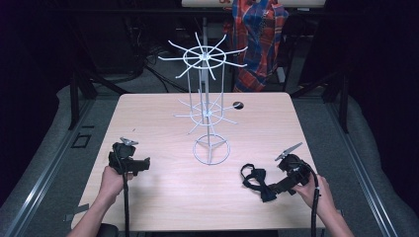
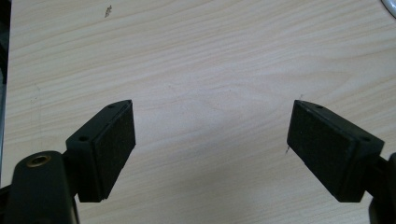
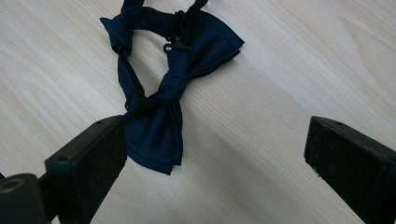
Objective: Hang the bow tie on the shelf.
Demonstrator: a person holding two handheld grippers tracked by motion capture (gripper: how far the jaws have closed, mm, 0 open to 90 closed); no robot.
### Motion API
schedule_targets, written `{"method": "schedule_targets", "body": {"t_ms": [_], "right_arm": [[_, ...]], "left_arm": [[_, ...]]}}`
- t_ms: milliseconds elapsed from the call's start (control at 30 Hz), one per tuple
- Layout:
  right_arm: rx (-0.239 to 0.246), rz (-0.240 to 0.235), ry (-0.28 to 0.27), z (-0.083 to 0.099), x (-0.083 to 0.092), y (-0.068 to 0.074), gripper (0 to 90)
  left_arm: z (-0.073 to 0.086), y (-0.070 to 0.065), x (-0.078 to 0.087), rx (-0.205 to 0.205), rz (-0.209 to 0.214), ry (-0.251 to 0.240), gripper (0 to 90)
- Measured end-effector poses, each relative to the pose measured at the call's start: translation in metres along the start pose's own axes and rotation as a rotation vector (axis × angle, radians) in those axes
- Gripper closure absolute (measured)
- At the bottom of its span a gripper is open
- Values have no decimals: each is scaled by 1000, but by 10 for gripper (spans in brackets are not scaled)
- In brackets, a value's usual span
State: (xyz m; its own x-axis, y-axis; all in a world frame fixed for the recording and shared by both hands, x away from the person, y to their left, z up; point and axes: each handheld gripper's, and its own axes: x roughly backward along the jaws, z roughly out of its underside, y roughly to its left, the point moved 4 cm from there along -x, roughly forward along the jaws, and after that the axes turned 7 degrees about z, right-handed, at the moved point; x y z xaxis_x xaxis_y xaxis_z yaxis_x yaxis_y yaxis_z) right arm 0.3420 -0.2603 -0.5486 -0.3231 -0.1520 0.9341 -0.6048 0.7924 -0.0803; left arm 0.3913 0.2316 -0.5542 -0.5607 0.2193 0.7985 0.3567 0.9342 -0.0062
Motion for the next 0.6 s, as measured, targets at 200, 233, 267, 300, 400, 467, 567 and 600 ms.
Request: {"method": "schedule_targets", "body": {"t_ms": [200, 233, 267, 300, 400, 467, 567, 600], "right_arm": [[9, -18, 17, -5, -5, 7, 0], [9, -18, 17, -5, -5, 7, 0], [6, -24, 10, -6, -7, 8, 0], [14, -18, 20, -6, -7, 8, 0], [-3, -27, 1, -9, -11, 13, 0], [11, -18, 16, -9, -11, 13, 0], [6, -26, 20, -11, -14, 17, 0], [19, -5, 44, -11, -17, 18, 47]], "left_arm": [[0, 0, -1, -3, -1, 0, 156], [0, 0, -1, -3, -1, 1, 156], [0, 0, -1, -4, -1, 3, 156], [0, 0, -1, -3, 0, 4, 156], [0, 0, -1, -1, -1, 3, 156], [0, 0, -1, -1, -2, 2, 156], [0, 0, -1, -2, 0, 6, 156], [0, 0, -1, -2, 0, 6, 156]]}}
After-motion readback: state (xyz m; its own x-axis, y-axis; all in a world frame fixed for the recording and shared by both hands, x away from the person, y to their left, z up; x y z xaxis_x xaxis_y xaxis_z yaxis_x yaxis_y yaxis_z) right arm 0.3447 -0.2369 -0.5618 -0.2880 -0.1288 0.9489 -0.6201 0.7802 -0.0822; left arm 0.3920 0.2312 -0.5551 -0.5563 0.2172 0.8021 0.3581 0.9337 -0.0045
